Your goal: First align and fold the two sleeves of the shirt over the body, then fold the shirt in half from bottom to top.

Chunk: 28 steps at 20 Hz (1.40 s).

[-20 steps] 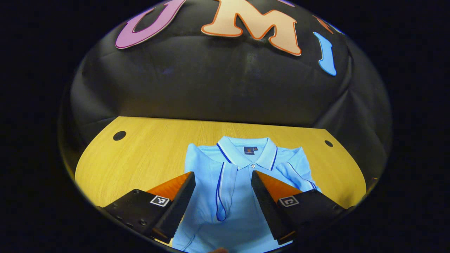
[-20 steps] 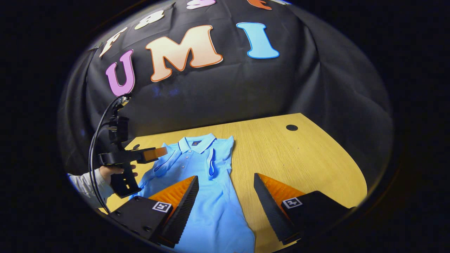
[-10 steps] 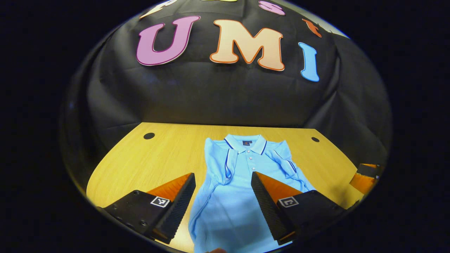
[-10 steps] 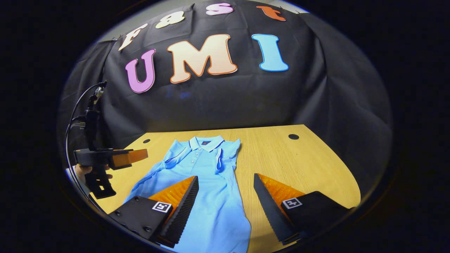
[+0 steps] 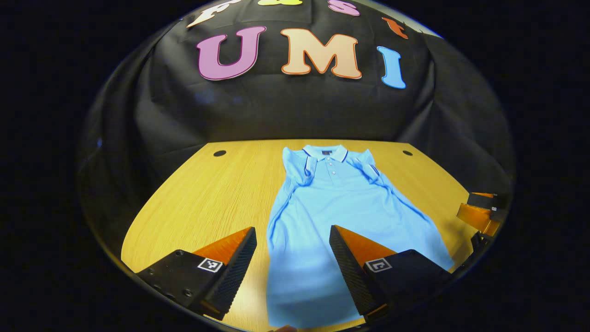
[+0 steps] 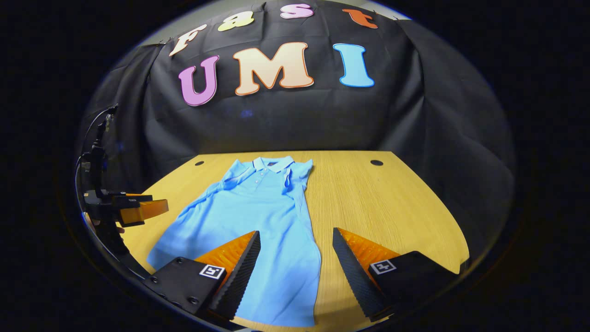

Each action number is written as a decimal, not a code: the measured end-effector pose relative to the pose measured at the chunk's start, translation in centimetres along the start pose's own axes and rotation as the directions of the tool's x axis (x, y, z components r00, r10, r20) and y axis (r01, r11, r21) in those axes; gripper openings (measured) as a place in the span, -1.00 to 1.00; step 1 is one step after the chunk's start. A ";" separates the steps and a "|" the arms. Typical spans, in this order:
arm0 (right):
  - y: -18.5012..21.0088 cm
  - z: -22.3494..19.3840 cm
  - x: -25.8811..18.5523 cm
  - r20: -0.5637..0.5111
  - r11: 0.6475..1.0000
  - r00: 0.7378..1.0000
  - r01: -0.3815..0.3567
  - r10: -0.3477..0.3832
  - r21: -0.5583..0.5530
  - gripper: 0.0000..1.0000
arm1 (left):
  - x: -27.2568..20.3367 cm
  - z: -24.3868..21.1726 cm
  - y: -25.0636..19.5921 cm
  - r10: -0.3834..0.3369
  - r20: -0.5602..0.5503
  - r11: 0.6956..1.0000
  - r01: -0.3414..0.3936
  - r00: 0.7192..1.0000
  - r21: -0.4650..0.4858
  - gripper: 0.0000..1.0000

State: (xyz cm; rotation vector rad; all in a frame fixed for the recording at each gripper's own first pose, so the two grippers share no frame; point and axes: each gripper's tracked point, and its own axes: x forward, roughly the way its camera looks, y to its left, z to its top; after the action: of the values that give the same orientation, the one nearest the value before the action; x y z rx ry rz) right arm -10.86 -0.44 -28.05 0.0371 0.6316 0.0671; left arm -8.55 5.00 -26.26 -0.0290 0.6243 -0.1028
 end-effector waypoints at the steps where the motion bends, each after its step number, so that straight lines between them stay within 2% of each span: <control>1: 0.1 -1.2 -0.5 -0.016 1.000 1.000 -0.001 0.001 -0.006 0.89 | -0.6 -1.3 -0.2 0.001 -0.014 1.000 -0.001 1.000 -0.002 0.92; 3: 0.2 -3.6 -1.1 -0.051 1.000 0.999 -0.001 -0.001 -0.024 0.89 | -1.6 -3.9 -0.4 -0.002 -0.047 1.000 0.002 0.999 0.001 0.92; 4: 0.4 -4.8 -1.5 -0.067 0.999 0.998 -0.002 -0.001 -0.032 0.97 | -2.0 -5.1 -0.5 -0.005 -0.063 1.000 0.006 0.998 0.007 0.92; 5: 0.4 -5.8 -1.8 -0.084 0.999 0.996 -0.001 -0.003 -0.040 0.89 | -2.3 -6.3 -0.6 -0.006 -0.078 1.000 0.008 0.997 0.014 0.92; 7: 0.5 -7.4 -2.3 -0.107 0.999 0.994 0.004 -0.010 -0.049 0.97 | -2.8 -8.5 -0.5 -0.005 -0.114 1.000 0.008 0.994 0.026 0.93; 11: 0.3 -10.1 -2.7 -0.155 0.999 0.987 0.020 -0.027 -0.047 0.97 | -3.6 -12.0 -0.4 0.003 -0.170 1.000 0.000 0.985 0.022 0.91; 13: 0.0 -11.5 -2.7 -0.183 0.998 0.982 0.034 -0.044 -0.057 0.90 | -3.8 -12.3 -0.3 0.006 -0.159 1.000 -0.002 0.987 0.025 0.92; 14: 0.0 -12.3 -2.5 -0.198 0.997 0.979 0.040 -0.051 -0.060 0.97 | -3.8 -12.1 -0.3 0.006 -0.159 0.999 -0.001 0.987 0.035 0.93; 17: 0.1 -13.1 -2.3 -0.229 0.999 0.972 0.048 -0.051 -0.019 0.99 | -3.7 -12.6 -0.4 -0.004 -0.161 1.000 0.009 0.987 0.028 0.91; 18: 0.0 -13.3 -2.5 -0.241 0.999 0.969 0.050 -0.053 -0.017 0.92 | -3.6 -12.4 -0.6 -0.018 -0.147 1.000 0.020 0.989 0.014 0.92; 21: 1.2 -13.6 -2.8 -0.238 1.000 0.971 0.006 -0.011 -0.025 0.89 | -3.3 -12.6 -1.4 -0.054 -0.138 0.998 0.057 0.989 0.015 0.89; 23: 2.7 -13.6 -2.6 -0.229 0.999 0.972 -0.051 0.046 -0.016 0.20 | -3.2 -12.4 -2.6 -0.093 -0.131 0.996 0.094 0.987 -0.002 0.45; 24: 3.3 -13.7 -2.4 -0.221 0.997 0.972 -0.075 0.074 0.005 -0.14 | -3.2 -12.3 -2.9 -0.106 -0.124 0.994 0.104 0.987 -0.025 -0.17; 25: 3.6 -13.6 -2.4 -0.219 0.996 0.972 -0.077 0.083 0.035 -0.72 | -3.0 -12.2 -3.1 -0.113 -0.114 0.993 0.107 0.987 -0.052 -0.47; 26: 3.7 -13.6 -2.1 -0.224 0.995 0.970 -0.082 0.093 0.059 -0.90 | -2.9 -12.2 -3.2 -0.118 -0.115 0.991 0.109 0.986 -0.079 -0.81; 28: 3.8 -13.7 -2.1 -0.246 0.993 0.963 -0.091 0.108 0.081 -0.94 | -2.9 -12.2 -3.3 -0.128 -0.135 0.986 0.111 0.982 -0.127 -0.99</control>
State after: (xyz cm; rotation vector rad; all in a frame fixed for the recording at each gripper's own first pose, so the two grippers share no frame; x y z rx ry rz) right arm -20.79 3.35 -37.64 0.1292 0.8849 0.1490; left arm -18.28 2.07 -34.25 -0.1758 0.7719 -0.1854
